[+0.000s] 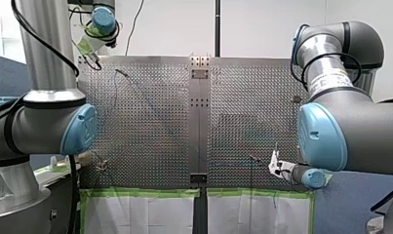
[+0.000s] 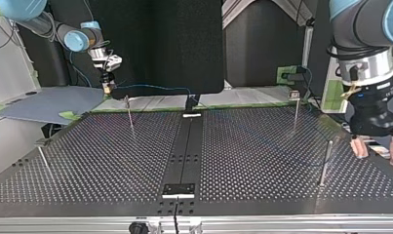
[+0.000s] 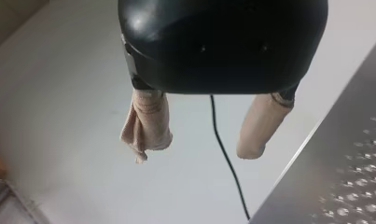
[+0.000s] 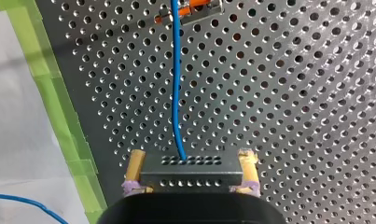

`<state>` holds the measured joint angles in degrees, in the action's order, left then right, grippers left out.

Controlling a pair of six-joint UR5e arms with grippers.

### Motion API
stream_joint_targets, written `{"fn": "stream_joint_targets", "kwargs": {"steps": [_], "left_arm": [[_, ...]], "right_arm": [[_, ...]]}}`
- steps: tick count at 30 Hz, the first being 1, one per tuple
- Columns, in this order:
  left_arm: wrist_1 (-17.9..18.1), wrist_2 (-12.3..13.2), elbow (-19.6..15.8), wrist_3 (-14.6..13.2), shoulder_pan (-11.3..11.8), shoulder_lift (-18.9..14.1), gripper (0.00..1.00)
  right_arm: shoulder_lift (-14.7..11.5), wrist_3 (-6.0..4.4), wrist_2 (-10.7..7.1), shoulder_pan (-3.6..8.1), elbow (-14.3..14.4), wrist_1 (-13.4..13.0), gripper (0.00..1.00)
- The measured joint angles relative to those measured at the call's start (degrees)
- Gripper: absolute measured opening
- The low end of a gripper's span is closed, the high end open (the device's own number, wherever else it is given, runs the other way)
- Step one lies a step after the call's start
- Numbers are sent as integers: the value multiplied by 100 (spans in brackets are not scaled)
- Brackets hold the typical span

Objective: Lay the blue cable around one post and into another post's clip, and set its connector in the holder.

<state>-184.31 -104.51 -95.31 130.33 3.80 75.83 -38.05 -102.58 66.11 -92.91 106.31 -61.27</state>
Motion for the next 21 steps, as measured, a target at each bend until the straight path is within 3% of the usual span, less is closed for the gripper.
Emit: {"fn": "stream_joint_targets", "kwargs": {"steps": [13,21], "left_arm": [[-651,56,4,-656,-191,-1,100],[-712,62,5,-1108,-213,0,100]], "right_arm": [[2,0,7,-18,0,-8,0],[2,0,8,-21,0,-9,0]]}}
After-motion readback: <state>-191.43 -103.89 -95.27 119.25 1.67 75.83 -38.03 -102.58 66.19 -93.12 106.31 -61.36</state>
